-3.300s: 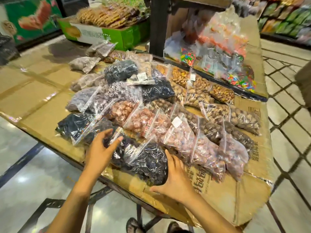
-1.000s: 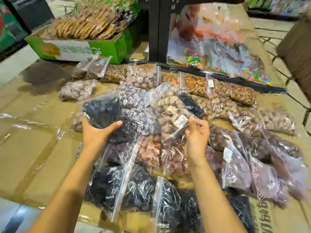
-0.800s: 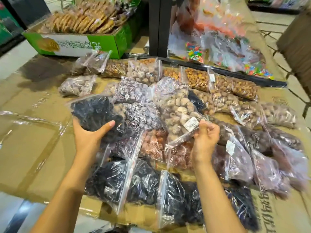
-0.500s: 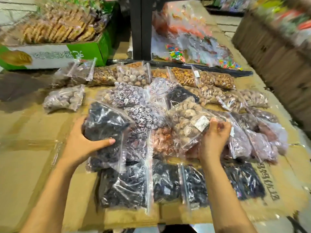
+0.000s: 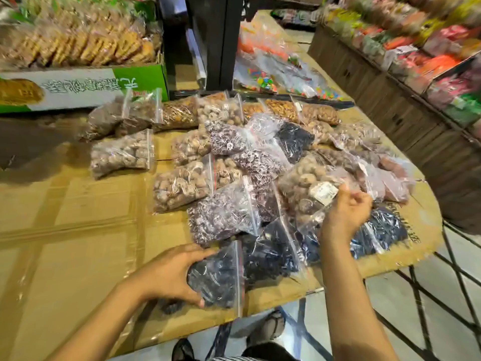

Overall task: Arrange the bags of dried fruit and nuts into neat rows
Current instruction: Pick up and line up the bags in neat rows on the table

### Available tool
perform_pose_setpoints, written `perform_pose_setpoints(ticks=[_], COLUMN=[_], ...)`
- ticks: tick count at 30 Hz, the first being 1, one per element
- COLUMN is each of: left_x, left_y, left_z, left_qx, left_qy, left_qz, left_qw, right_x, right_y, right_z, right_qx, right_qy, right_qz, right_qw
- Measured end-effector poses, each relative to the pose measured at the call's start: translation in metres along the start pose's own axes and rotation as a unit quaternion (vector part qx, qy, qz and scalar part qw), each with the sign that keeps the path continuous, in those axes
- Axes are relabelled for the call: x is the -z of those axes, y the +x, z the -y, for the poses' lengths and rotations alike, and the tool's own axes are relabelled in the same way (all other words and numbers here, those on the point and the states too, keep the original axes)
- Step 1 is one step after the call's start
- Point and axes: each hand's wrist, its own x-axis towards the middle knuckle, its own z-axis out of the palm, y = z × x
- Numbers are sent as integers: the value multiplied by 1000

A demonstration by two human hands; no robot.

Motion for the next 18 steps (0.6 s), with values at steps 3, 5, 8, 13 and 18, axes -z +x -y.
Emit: perform_pose_setpoints(ticks=[3, 5, 8, 13, 18], left_x=[-7, -11, -9, 27, 62], left_y=[-8, -14, -15, 6, 26], left_z=[8, 8, 1, -23, -51], left_qx=[3, 16, 34, 10, -5], left_qy=[-19, -58, -198, -335, -559], left_qz=[-56, -94, -184, -296, -240], left_qw=[998, 994, 962, 895, 794], right_x=[5, 5, 9, 12, -13], right_y=[-17, -21, -19, -13, -32], right_z=[5, 10, 20, 51, 64], right_qx=[20, 10, -11, -89, -136], right_qy=[-6, 3, 20, 60, 46], right_qz=[38, 48, 63, 143, 365], right_qw=[999, 999, 998, 984, 920])
